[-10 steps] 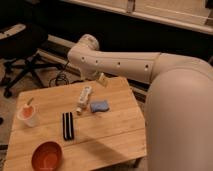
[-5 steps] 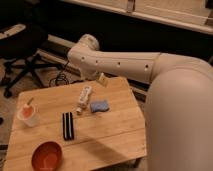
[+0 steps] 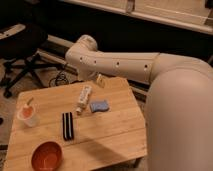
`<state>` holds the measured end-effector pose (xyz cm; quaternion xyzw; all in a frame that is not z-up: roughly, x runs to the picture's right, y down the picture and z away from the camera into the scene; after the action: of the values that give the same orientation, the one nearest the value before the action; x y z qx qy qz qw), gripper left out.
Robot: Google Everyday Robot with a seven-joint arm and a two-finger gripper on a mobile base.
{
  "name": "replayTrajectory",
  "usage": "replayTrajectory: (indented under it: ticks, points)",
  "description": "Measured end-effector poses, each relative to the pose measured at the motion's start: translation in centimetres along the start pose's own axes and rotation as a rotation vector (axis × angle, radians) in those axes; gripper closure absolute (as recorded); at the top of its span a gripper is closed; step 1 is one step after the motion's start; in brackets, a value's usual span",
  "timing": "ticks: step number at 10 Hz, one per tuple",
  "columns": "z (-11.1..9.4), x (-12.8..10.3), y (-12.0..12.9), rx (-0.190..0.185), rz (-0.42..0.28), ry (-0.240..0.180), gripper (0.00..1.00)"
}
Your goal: Stand the bottle upright
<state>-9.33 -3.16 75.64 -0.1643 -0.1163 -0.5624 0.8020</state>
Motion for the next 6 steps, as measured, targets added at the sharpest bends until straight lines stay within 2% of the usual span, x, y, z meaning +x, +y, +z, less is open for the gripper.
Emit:
replayTrajectory:
  ticks: [3,6]
  points:
    - [1.4,-3.9,-1.9,0.048,-0.055,-0.078,0.20]
    - [4.6,-6.9,-2.1,0.046,-0.099,-0.145,0.20]
